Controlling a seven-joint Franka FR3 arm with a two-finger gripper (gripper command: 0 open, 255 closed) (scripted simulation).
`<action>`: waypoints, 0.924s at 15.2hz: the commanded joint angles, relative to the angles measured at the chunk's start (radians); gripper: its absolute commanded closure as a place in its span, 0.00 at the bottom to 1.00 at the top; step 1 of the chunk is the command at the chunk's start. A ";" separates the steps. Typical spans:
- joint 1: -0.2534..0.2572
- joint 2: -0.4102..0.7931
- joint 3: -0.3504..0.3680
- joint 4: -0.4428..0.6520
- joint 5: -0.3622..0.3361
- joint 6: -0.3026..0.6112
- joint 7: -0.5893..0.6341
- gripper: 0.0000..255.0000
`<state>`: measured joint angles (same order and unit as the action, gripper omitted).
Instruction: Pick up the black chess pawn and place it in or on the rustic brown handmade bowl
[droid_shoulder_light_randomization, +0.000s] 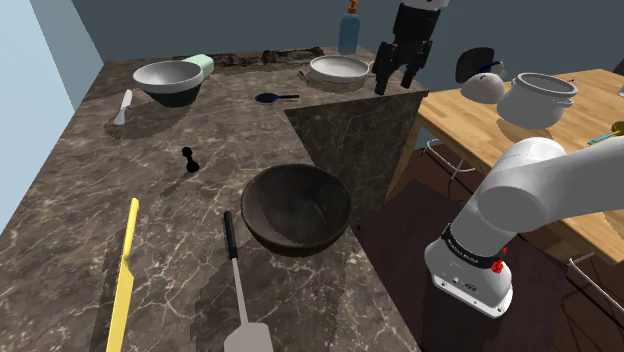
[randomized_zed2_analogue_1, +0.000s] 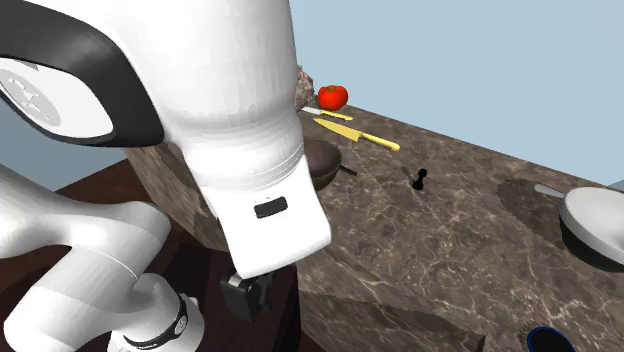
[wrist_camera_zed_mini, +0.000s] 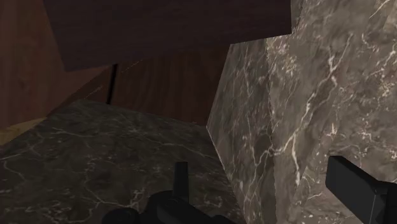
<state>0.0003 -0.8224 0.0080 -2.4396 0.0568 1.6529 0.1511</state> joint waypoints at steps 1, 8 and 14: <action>0.000 0.000 0.000 0.000 0.000 0.000 0.000 0.00; 0.059 0.172 0.111 0.052 0.060 0.153 0.070 0.00; 0.093 0.342 0.205 0.138 0.077 0.265 0.132 0.00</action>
<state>0.0885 -0.5060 0.1998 -2.3116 0.1329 1.8974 0.2755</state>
